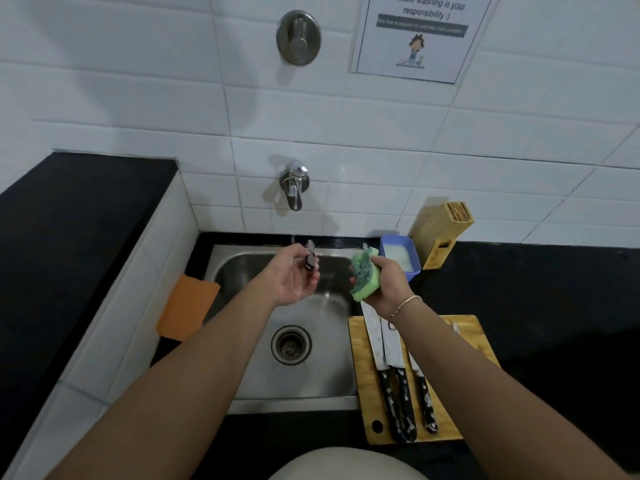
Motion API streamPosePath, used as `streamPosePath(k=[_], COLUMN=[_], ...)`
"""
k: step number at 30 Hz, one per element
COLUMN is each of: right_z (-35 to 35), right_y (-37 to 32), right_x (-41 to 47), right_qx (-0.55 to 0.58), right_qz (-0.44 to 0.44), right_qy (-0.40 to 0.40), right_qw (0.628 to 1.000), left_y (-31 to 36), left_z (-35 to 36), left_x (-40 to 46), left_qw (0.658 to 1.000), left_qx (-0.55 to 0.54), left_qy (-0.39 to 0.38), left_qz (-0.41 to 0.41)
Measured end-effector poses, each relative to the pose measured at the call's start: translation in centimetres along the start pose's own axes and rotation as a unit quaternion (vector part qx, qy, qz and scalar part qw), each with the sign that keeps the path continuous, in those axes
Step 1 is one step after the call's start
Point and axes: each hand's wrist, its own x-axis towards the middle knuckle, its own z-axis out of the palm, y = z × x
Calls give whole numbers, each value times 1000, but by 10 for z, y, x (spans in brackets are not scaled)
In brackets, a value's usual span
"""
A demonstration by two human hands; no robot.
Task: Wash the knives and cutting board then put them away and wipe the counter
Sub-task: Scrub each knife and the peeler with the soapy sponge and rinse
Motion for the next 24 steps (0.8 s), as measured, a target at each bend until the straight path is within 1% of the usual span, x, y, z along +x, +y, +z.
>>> streamPosePath(k=[2, 5, 9, 10, 12, 14, 16, 17, 18, 20, 22, 23, 24], right_z=[-3, -3, 2, 3, 6, 13, 24, 31, 37, 42, 38, 34, 33], right_y=[2, 10, 25, 28, 31, 32, 34, 38, 42, 54, 65, 68, 69], right_x=[-1, -2, -5, -5, -7, -12, -17, -19, -22, -22, -19, -16, -14], right_qx=[10, 3, -17, -35, -96, -180, -257, -297, -342, -448, -533, -554, -564], right_qz=[-5, -8, -10, -22, -74, -151, -247, -299, -346, -429, -473, -486, -497], right_qy=[13, 29, 10, 12, 22, 48, 49, 37, 21, -24, -76, -95, -100], right_qw=[1000, 1000, 1000, 999, 992, 971, 933, 906, 873, 784, 697, 669, 652], left_y=[-5, -10, -18, -20, -21, -22, -23, -22, -22, -21, -18, -17, -16], left_z=[2, 1, 0, 1, 2, 4, 5, 5, 6, 5, 1, -1, -3], left_x=[-5, -10, -10, -10, -9, -9, -9, -8, -9, -12, -15, -17, -18], left_qw=[998, 984, 965, 961, 954, 953, 956, 957, 958, 958, 955, 952, 948], left_qx=[62, 160, 238, 252, 273, 281, 274, 270, 268, 262, 269, 283, 295], left_qy=[20, 46, 78, 90, 109, 112, 107, 103, 100, 106, 108, 100, 89], left_qz=[-26, -60, -74, -68, -51, -30, -2, 12, 25, 45, 61, 67, 73])
